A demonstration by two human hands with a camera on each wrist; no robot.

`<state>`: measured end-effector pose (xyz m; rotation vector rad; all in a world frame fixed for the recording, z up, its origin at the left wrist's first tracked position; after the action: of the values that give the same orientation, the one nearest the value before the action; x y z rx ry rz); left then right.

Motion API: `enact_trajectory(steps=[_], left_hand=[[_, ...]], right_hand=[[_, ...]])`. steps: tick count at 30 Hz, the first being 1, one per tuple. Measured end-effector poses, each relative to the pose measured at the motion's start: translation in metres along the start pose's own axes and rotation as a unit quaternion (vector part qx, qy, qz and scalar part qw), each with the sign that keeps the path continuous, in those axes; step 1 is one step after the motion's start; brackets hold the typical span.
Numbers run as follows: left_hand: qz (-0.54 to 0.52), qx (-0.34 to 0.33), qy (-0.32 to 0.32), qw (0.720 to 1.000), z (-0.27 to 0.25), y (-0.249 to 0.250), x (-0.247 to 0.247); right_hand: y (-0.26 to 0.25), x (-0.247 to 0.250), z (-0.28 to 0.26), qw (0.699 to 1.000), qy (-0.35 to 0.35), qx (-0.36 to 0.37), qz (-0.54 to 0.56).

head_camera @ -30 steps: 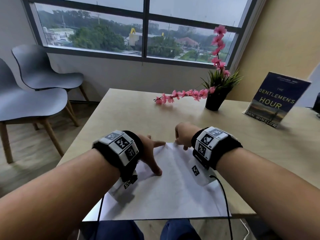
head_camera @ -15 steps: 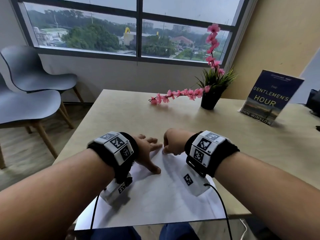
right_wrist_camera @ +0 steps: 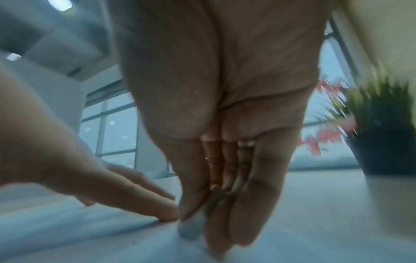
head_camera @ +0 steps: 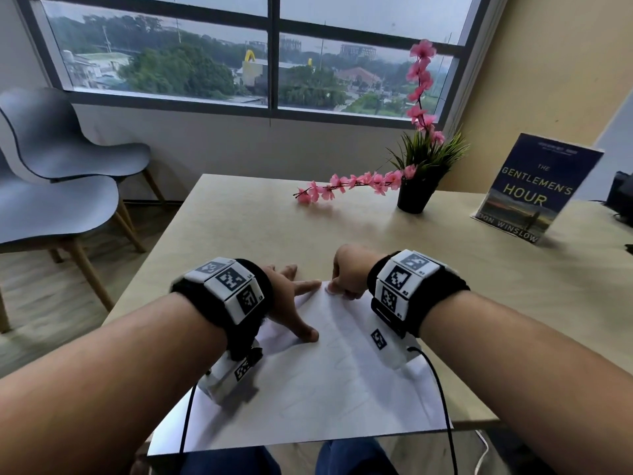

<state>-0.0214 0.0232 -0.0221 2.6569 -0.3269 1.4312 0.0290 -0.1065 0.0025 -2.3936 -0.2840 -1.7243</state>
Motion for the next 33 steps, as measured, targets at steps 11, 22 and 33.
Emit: enact_trajectory(steps=[11,22,33], left_hand=[[-0.002,0.000,-0.003,1.000,0.002,-0.002,0.000],[-0.001,0.003,0.003,1.000,0.002,-0.002,-0.001],[-0.005,0.002,0.003,1.000,0.004,-0.004,-0.001]], right_hand=[[0.000,0.001,-0.002,1.000,0.006,0.011,0.001],[0.001,0.000,-0.008,0.999,0.000,0.040,-0.025],[0.008,-0.002,-0.009,0.998,-0.026,0.054,-0.034]])
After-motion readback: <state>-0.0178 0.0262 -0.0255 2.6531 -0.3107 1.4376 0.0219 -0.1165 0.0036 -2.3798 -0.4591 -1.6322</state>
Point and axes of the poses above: each hand's wrist, its own z-axis towards the middle knuckle, its own x-axis out of the back of the hand, y = z × x, the point moved 1 cm from there along z, towards the middle knuckle, and after that the axes turned 8 degrees about -x, right-handed, at the moved point
